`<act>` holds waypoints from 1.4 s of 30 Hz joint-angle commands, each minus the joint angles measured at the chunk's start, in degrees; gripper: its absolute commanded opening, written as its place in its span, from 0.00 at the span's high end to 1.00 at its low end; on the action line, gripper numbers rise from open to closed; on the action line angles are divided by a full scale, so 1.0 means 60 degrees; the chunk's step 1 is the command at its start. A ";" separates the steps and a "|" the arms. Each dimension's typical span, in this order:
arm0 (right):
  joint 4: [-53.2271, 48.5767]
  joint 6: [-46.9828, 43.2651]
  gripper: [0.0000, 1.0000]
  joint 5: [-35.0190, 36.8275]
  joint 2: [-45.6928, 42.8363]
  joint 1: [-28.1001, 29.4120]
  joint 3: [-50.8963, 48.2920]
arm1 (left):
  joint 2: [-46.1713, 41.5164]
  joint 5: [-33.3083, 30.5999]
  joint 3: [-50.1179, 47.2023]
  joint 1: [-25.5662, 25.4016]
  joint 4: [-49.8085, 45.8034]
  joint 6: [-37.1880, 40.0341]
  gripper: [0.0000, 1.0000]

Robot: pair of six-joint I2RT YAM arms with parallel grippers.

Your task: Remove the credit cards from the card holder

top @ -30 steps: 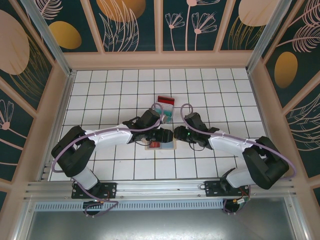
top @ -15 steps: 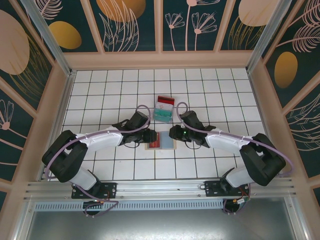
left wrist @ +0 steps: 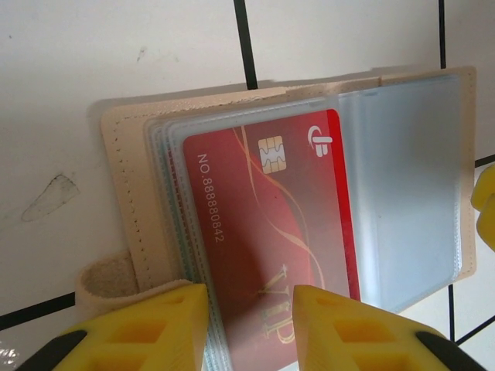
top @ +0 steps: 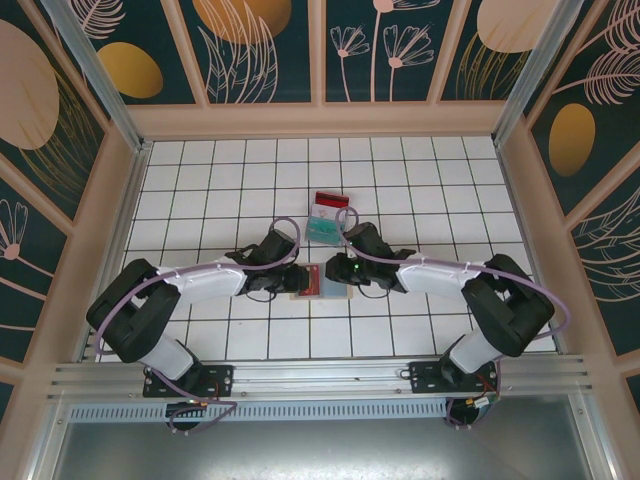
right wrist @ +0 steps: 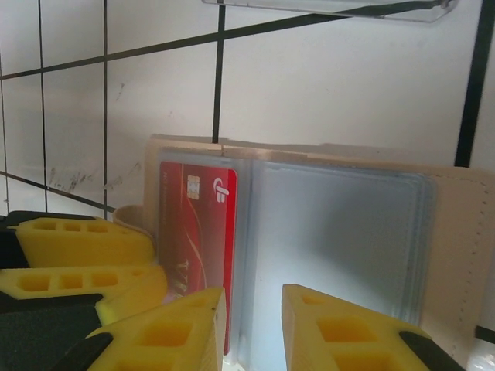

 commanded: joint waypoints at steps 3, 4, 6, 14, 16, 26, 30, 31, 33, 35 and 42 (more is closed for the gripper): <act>0.0389 0.0133 0.78 -0.0434 0.0290 0.0132 0.0298 | 0.0180 0.0253 -0.0170 0.0000 0.0231 -0.0160 0.65; 0.0428 0.0163 0.78 -0.0511 0.0334 0.0132 0.0298 | 0.0166 0.0260 -0.0170 -0.0011 0.0242 -0.0162 0.65; 0.0524 0.0188 0.80 -0.0681 0.0434 0.0132 0.0298 | 0.0150 0.0302 -0.0185 -0.0012 0.0293 -0.0192 0.66; 0.0738 0.0273 0.85 -0.1167 0.0871 0.0161 0.0400 | 0.0236 0.0466 -0.0236 -0.0012 0.0424 -0.0238 0.69; 0.0744 0.0286 0.86 -0.1215 0.0952 0.0161 0.0415 | 0.0246 0.0468 -0.0229 -0.0005 0.0412 -0.0239 0.69; 0.0590 0.0339 0.85 -0.1260 0.1344 0.0161 0.0463 | 0.0319 0.0429 -0.0229 -0.0011 0.0337 -0.0212 0.68; 0.0676 0.0340 0.85 -0.1360 0.1461 0.0161 0.0474 | 0.0337 0.0450 -0.0215 -0.0003 0.0352 -0.0199 0.68; 0.0684 0.0339 0.84 -0.1389 0.1485 0.0161 0.0488 | 0.0355 0.0464 -0.0214 -0.0013 0.0352 -0.0200 0.68; 0.0727 0.0328 0.85 -0.1459 0.1537 0.0161 0.0503 | 0.0366 0.0466 -0.0207 -0.0009 0.0363 -0.0191 0.68; 0.0783 0.0334 0.85 -0.1530 0.1570 0.0154 0.0518 | 0.0370 0.0472 -0.0200 -0.0001 0.0366 -0.0192 0.68; 0.0836 0.0320 0.92 -0.1675 0.1597 0.0161 0.0507 | 0.0385 0.0473 -0.0214 -0.0006 0.0352 -0.0191 0.69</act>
